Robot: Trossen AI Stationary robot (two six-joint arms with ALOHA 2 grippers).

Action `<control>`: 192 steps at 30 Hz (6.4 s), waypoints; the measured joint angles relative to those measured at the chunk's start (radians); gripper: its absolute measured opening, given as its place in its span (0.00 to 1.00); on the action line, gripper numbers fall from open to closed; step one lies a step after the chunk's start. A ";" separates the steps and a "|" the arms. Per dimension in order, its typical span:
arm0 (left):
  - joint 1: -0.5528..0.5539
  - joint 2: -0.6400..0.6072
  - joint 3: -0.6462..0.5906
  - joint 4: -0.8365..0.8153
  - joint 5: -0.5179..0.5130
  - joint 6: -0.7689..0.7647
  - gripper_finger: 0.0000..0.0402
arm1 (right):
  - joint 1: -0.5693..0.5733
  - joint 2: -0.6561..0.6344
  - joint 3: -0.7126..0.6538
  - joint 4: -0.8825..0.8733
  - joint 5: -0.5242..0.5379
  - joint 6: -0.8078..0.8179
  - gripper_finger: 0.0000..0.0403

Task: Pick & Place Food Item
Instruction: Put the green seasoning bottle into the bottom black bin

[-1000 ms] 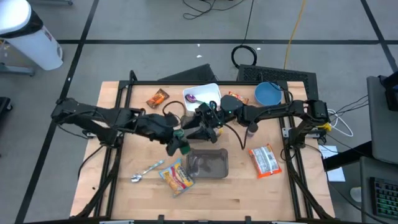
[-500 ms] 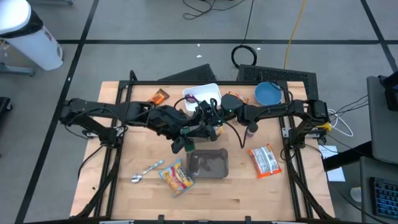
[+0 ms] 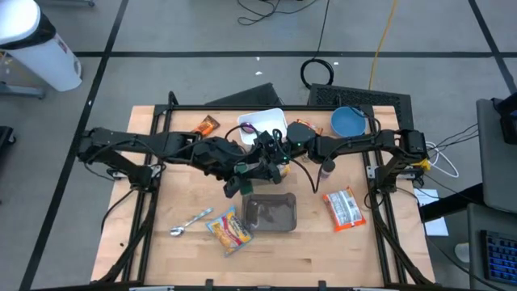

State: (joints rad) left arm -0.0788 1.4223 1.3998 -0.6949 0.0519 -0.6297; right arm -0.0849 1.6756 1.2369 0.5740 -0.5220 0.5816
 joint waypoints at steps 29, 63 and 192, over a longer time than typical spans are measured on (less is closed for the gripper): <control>0.000 0.000 0.000 -0.001 -0.022 -0.025 0.54 | 0.001 -0.001 0.000 -0.026 -0.005 -0.027 0.48; 0.038 -0.134 0.001 -0.182 0.051 -0.081 0.94 | -0.033 -0.079 -0.002 -0.184 -0.002 -0.115 0.48; -0.113 -0.642 -0.855 0.673 -0.527 -0.145 0.94 | 0.418 0.110 -0.416 0.389 0.826 -0.490 0.48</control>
State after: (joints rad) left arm -0.1922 0.7799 0.5449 -0.0216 -0.4748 -0.7745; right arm 0.3336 1.7854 0.8208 0.9633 0.3036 0.0916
